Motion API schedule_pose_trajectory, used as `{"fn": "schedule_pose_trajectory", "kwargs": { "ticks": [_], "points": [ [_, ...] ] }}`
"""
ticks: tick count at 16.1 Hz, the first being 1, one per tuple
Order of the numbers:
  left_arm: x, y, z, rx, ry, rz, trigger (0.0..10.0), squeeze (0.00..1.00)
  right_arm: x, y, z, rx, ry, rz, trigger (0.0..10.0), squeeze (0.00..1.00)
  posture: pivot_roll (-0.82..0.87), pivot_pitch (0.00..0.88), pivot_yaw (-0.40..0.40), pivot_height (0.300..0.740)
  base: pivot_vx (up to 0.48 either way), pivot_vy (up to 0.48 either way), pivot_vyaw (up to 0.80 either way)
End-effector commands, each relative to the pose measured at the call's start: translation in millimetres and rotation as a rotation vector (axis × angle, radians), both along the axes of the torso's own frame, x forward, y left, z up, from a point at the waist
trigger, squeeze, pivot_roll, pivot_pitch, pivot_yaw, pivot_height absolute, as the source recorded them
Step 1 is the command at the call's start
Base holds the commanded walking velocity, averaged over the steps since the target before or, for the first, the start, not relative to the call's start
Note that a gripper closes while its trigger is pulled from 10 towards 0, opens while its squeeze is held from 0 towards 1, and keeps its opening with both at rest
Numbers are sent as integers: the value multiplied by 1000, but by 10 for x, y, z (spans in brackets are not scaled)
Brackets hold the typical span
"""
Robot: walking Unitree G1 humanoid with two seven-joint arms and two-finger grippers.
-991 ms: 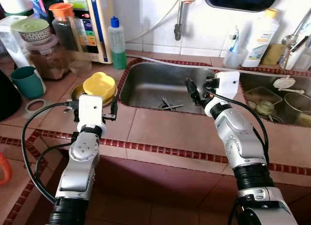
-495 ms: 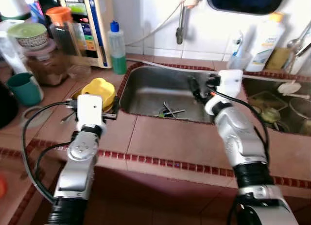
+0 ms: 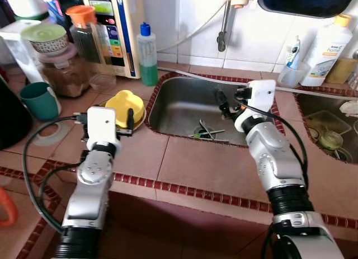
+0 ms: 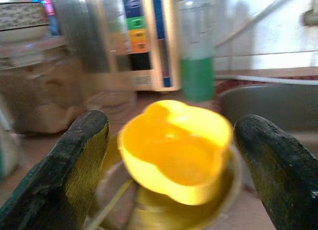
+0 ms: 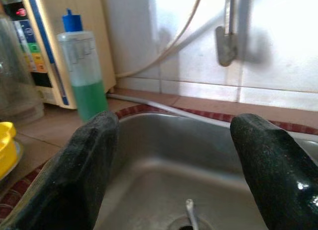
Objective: Kitchen organization
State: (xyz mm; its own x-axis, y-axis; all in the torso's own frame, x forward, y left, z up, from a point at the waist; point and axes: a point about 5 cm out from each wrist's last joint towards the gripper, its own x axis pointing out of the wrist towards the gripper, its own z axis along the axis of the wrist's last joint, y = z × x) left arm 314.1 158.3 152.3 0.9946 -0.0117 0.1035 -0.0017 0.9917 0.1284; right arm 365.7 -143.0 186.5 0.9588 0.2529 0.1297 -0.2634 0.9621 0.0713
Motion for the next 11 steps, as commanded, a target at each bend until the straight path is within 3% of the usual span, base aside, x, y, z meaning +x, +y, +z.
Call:
{"fn": "schedule_pose_trajectory", "kwargs": {
  "ticks": [1,8,11],
  "points": [
    [8,-34,37,7,-8,-19,10000,0,12,-46,34,4,-11,-23,10000,0,27,5,41,740,0,0,0],
    [17,9,13,25,8,10,10000,0,35,-66,67,3,-20,-37,10000,0,29,9,40,740,0,0,0],
    [35,261,-11,15,19,184,10000,0,-5,7,78,14,-27,6,10000,0,27,10,37,740,0,0,0]
  ]
}}
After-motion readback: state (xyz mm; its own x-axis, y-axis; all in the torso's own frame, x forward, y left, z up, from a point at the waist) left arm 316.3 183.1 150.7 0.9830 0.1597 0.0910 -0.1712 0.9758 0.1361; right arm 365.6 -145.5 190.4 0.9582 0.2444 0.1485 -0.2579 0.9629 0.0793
